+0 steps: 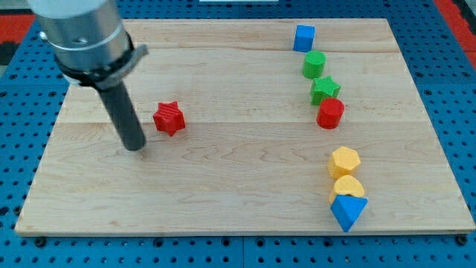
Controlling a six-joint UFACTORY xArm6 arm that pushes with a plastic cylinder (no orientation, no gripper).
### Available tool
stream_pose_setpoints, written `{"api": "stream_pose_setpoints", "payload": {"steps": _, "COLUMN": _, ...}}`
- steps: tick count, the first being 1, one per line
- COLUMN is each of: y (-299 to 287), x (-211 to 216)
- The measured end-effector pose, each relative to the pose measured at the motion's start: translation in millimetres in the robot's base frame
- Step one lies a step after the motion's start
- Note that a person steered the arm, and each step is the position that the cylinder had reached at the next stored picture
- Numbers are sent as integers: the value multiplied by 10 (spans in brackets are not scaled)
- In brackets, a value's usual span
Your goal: Push red star towards top left
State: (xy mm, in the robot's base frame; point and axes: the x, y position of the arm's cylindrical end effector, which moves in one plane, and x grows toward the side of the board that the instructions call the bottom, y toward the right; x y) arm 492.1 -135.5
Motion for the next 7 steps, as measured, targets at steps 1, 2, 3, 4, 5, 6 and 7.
{"api": "stream_pose_setpoints", "payload": {"steps": 1, "y": 371, "x": -449}}
{"api": "stream_pose_setpoints", "payload": {"steps": 2, "y": -166, "x": -855}}
{"api": "stream_pose_setpoints", "payload": {"steps": 3, "y": -40, "x": -1144}}
{"api": "stream_pose_setpoints", "payload": {"steps": 4, "y": 117, "x": -846}}
{"api": "stream_pose_setpoints", "payload": {"steps": 5, "y": 131, "x": -403}}
{"api": "stream_pose_setpoints", "payload": {"steps": 6, "y": 560, "x": -574}}
{"api": "stream_pose_setpoints", "payload": {"steps": 7, "y": 464, "x": -1019}}
